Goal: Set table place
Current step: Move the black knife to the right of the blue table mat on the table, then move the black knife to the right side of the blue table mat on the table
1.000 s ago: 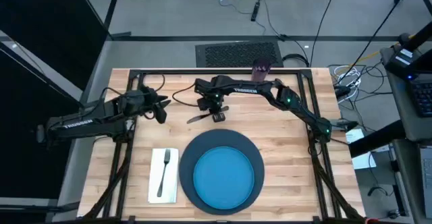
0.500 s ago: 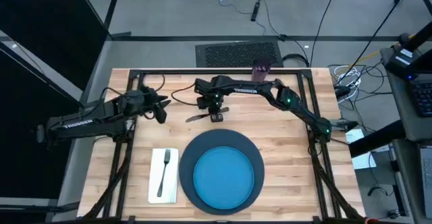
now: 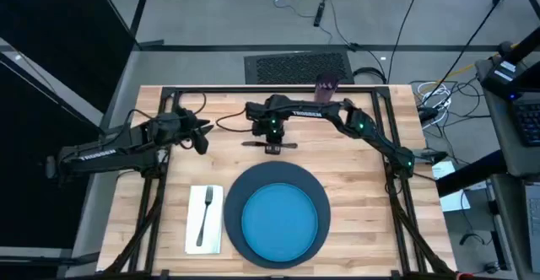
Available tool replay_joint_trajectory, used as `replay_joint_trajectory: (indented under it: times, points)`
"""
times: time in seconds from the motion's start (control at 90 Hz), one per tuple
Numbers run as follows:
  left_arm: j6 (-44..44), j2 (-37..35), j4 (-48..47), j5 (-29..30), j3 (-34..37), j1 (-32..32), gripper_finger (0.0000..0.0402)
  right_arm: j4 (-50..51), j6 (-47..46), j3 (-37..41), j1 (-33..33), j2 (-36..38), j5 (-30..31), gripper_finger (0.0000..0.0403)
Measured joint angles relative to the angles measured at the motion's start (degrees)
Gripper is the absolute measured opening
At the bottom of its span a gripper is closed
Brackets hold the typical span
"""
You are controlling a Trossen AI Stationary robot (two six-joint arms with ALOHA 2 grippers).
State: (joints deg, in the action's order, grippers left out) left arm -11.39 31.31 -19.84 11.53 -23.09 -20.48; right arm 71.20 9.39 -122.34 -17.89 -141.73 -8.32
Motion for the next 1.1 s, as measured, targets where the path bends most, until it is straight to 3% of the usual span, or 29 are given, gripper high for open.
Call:
replay_joint_trajectory:
  times: [0.256, 0.389, 0.778, 0.922, 1.1]
  points:
    - [-0.12, 0.00, -0.17, -0.80, 0.00, 0.00, 0.0097, 1.86, -0.18, 0.05, -0.07, 0.32, 1.69, 0.0000]
    - [-0.10, 0.00, -0.41, -0.81, 0.00, 0.01, 0.0097, 1.88, -0.23, 0.36, -0.58, 1.90, 7.51, 0.0000]
    - [0.23, 0.00, -0.45, -0.85, 0.00, 0.01, 0.0097, 6.15, 0.16, 1.06, -1.87, 8.32, 5.80, 0.0001]
    - [0.29, 0.00, -0.89, -0.85, 0.00, -0.01, 0.0097, -0.22, -0.06, 15.08, -2.37, 16.55, 5.35, 0.0000]
    - [1.41, 0.00, -0.89, -0.85, 0.00, 0.01, 0.0097, -18.86, -5.54, 42.24, -3.55, 37.43, 4.03, 0.0000]
